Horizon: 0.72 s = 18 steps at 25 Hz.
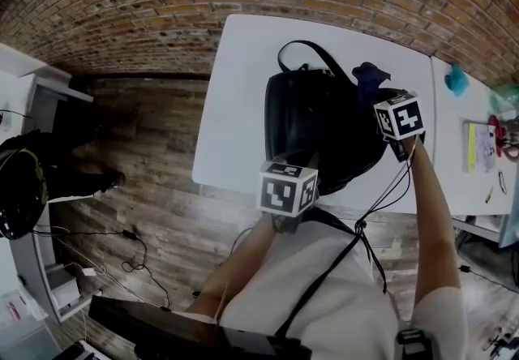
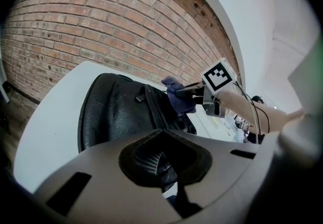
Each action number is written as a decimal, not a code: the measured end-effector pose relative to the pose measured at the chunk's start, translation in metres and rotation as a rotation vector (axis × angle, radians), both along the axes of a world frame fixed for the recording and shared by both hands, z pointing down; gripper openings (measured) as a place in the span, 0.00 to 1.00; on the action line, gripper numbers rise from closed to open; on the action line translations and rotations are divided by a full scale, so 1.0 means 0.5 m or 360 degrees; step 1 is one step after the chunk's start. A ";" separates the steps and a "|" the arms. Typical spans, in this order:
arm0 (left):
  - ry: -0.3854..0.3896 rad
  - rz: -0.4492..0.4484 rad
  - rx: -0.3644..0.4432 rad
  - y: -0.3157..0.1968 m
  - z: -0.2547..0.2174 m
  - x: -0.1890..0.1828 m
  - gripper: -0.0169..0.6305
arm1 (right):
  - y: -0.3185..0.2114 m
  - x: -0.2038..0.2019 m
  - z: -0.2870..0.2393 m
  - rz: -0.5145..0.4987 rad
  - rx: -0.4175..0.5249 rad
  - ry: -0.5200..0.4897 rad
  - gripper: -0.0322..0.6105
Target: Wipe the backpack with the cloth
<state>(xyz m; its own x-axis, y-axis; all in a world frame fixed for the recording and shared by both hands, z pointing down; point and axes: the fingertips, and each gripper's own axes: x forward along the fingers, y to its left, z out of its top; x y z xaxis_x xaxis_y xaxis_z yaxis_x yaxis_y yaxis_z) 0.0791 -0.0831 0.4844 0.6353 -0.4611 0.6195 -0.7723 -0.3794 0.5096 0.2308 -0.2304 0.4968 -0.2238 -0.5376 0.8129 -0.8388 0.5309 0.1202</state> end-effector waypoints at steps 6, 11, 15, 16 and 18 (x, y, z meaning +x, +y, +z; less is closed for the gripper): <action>-0.0002 -0.0010 -0.0008 -0.002 0.004 0.000 0.03 | -0.018 0.017 0.049 0.0059 -0.0059 0.0039 0.12; -0.0002 -0.0011 -0.0012 -0.002 0.005 -0.001 0.03 | -0.015 0.021 0.062 0.0085 -0.0072 0.0029 0.12; 0.0004 -0.0010 -0.0009 -0.002 0.005 -0.001 0.03 | -0.002 0.019 0.063 0.0086 -0.0073 0.0024 0.12; 0.0007 -0.0010 -0.0008 -0.002 0.005 0.000 0.03 | 0.002 0.019 0.063 0.0082 -0.0075 0.0025 0.12; 0.0011 -0.0011 -0.0008 0.000 0.004 0.001 0.03 | 0.015 0.020 0.063 0.0071 -0.0079 0.0028 0.12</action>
